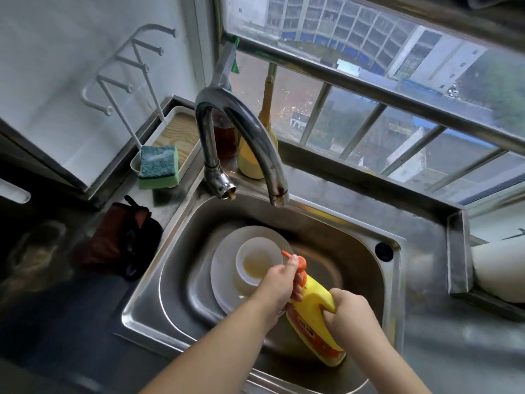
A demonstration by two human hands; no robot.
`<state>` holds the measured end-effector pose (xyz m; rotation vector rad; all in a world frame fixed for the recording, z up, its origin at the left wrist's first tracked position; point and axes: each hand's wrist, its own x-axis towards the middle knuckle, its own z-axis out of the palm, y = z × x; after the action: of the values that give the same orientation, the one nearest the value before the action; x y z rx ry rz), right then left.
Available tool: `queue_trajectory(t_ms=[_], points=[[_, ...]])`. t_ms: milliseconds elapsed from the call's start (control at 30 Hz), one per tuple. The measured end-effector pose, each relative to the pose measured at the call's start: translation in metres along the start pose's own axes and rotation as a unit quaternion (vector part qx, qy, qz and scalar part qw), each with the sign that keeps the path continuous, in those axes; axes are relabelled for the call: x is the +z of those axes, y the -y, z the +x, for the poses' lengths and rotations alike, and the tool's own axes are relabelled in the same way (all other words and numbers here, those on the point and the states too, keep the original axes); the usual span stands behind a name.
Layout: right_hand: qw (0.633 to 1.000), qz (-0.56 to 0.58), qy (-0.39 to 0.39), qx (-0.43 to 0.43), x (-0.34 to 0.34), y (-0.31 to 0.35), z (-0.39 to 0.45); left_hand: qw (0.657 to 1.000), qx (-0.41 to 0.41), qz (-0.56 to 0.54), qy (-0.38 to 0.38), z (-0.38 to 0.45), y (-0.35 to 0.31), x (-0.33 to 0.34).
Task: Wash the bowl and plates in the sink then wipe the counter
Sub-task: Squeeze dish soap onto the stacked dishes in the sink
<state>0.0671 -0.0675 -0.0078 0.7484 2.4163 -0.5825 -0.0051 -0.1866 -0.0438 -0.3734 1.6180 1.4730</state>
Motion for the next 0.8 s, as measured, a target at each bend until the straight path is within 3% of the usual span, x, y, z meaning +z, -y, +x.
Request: queue_trajectory(t_ms=[367,533,800], points=[[1.000,0.017,-0.005,0.006,0.008,-0.003,-0.012,0.999,0.016,-0.014,-0.030,-0.008,0.012,0.004],[1.000,0.009,-0.007,0.007,0.008,0.001,-0.016,0.998,-0.006,-0.058,0.011,-0.013,0.006,-0.004],[0.993,-0.095,0.024,-0.063,0.003,0.010,-0.023,0.994,0.001,-0.096,-0.042,-0.037,0.032,-0.009]])
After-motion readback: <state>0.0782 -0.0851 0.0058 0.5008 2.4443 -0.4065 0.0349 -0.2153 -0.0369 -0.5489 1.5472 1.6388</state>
